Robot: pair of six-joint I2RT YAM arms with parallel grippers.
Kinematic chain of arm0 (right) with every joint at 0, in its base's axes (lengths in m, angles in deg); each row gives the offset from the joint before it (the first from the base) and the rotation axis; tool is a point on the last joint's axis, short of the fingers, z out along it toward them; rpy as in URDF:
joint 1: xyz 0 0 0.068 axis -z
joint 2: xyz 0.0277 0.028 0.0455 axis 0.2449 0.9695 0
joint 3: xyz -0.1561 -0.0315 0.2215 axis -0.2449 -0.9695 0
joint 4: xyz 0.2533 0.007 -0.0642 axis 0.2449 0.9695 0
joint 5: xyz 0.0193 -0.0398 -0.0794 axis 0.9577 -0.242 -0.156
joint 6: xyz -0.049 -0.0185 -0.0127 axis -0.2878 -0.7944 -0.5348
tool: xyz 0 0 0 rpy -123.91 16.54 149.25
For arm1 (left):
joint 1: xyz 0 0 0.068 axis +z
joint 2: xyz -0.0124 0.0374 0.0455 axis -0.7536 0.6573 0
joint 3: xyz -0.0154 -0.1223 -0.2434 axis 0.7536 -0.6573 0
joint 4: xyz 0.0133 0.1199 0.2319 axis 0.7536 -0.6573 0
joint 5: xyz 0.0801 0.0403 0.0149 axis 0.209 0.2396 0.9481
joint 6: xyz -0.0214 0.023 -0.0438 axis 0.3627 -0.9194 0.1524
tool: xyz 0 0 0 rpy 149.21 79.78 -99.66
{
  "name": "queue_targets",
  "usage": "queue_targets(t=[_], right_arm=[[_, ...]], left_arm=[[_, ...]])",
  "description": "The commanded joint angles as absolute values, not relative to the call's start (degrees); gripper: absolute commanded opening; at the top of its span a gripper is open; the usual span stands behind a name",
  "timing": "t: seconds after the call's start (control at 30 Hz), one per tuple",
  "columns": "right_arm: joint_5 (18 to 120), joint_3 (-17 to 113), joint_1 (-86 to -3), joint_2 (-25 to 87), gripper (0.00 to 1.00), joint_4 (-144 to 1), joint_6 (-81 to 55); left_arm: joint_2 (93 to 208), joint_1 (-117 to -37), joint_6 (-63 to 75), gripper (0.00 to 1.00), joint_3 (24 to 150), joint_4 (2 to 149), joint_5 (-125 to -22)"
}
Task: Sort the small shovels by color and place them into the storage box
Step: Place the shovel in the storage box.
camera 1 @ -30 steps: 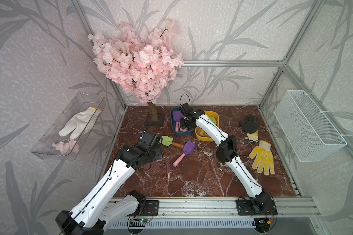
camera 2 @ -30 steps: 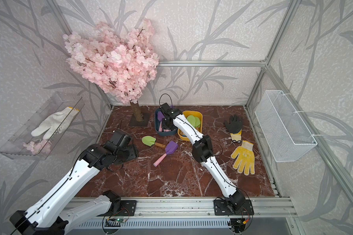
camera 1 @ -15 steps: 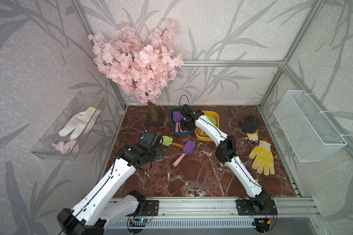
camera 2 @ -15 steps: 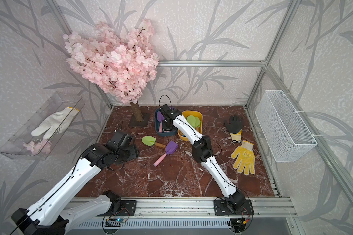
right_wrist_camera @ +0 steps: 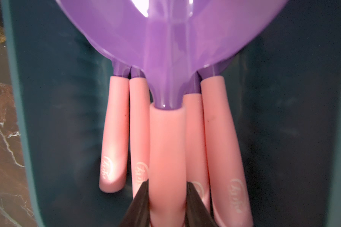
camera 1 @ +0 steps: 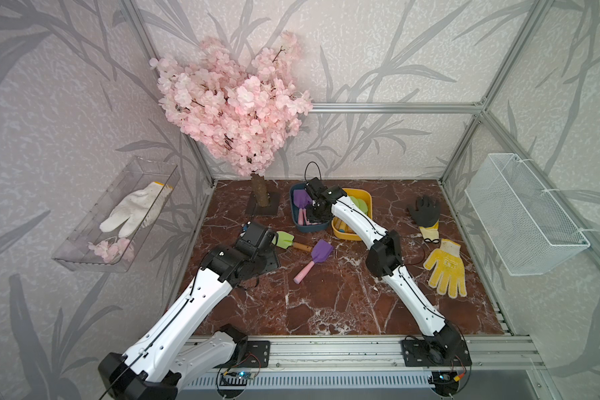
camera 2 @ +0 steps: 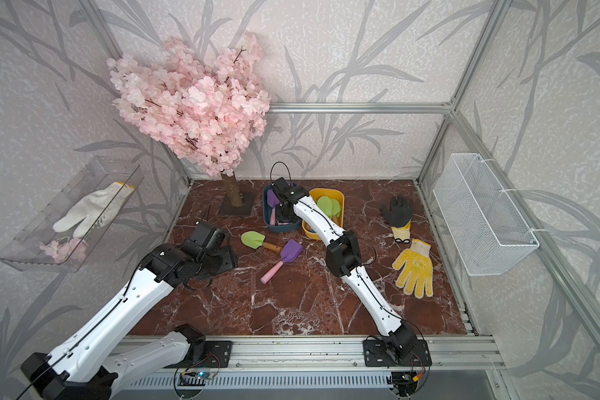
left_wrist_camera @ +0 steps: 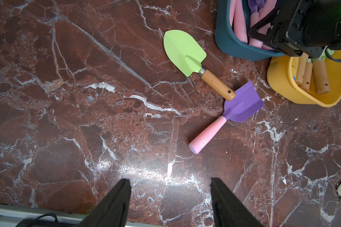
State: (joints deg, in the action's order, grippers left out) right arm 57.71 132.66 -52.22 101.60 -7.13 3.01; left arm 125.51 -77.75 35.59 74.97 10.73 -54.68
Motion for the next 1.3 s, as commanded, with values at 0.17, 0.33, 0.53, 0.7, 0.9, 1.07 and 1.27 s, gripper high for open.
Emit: queue_targets(t=[0.17,0.33,0.53,0.7,0.9,1.07,1.27], right_arm=[[57.20,134.06,-52.25,102.12,0.23,-5.41,2.01],[57.22,134.06,-52.30,102.43,0.25,-5.34,2.10],[57.30,134.06,-52.24,102.43,0.28,-5.65,2.25],[57.33,134.01,-52.24,102.39,0.31,-5.64,2.28],[57.27,134.06,-52.15,102.47,0.33,-5.68,2.19],[57.14,134.06,-52.06,102.47,0.32,-5.73,2.28],[57.14,134.06,-52.00,102.45,0.32,-5.86,2.36]], left_arm=[[125.62,-77.53,35.89,0.68,74.40,10.84,-54.66],[125.28,-77.56,35.89,0.68,74.36,10.57,-54.51],[125.04,-77.45,36.07,0.68,73.96,10.42,-54.47],[124.99,-77.43,36.16,0.68,73.89,10.52,-54.50],[124.97,-77.54,36.29,0.68,73.72,10.70,-54.63],[124.78,-77.50,36.33,0.68,73.52,10.63,-54.60],[124.68,-77.46,36.33,0.68,73.57,10.49,-54.43]])
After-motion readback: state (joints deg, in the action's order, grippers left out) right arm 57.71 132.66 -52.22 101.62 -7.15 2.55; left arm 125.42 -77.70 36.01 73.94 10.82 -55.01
